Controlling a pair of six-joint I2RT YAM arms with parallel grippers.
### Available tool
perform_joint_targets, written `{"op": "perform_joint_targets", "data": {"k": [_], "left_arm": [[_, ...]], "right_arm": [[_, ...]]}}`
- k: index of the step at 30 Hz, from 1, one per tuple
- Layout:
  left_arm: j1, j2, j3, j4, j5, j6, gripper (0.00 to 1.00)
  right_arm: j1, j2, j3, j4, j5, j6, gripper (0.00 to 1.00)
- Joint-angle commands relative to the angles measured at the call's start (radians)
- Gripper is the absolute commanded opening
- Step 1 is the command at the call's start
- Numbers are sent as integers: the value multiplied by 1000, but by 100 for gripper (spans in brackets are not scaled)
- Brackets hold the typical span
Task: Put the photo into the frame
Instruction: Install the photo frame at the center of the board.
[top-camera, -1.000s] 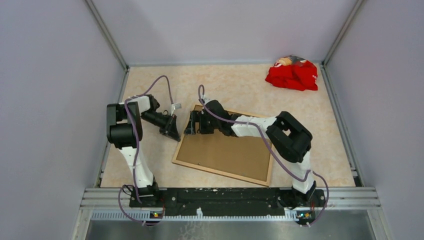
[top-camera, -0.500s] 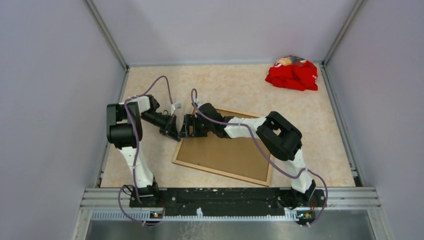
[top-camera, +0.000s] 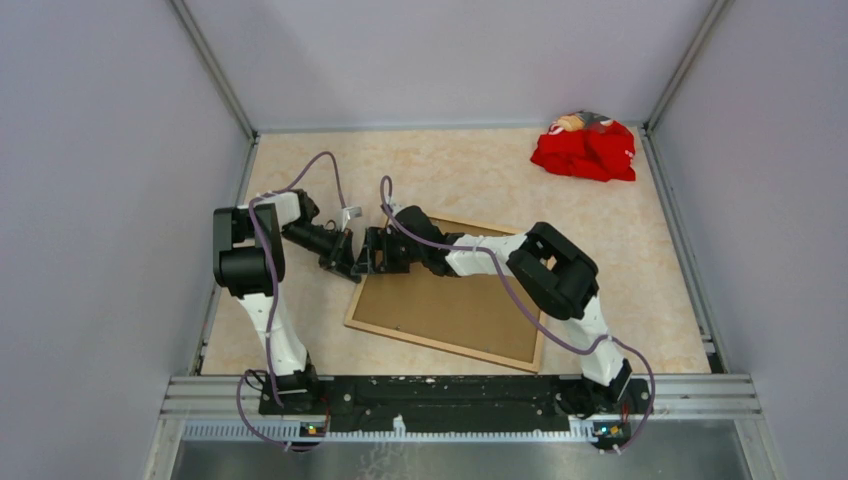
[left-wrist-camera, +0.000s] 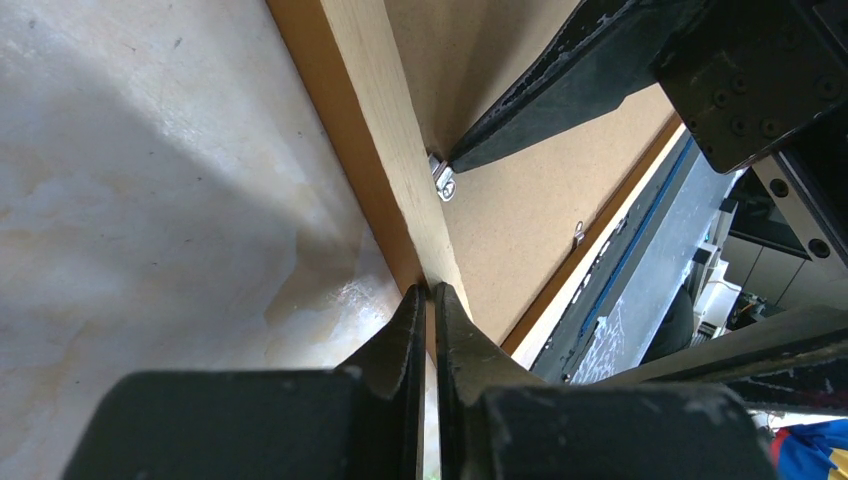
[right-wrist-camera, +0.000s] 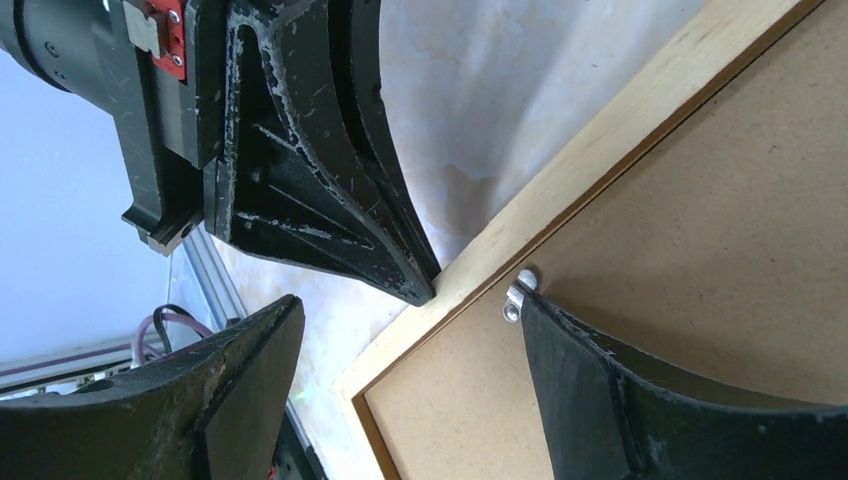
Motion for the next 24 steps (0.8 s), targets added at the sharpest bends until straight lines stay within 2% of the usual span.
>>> {"op": "perform_joint_targets", "data": {"k": [1, 24], "left_arm": [[-11, -5, -19, 75, -24, 28, 7], [-10, -11, -20, 79, -25, 28, 6]], "right_arm": [[12, 48, 44, 11, -9, 1, 80], [12, 50, 65, 11, -57, 23, 79]]}}
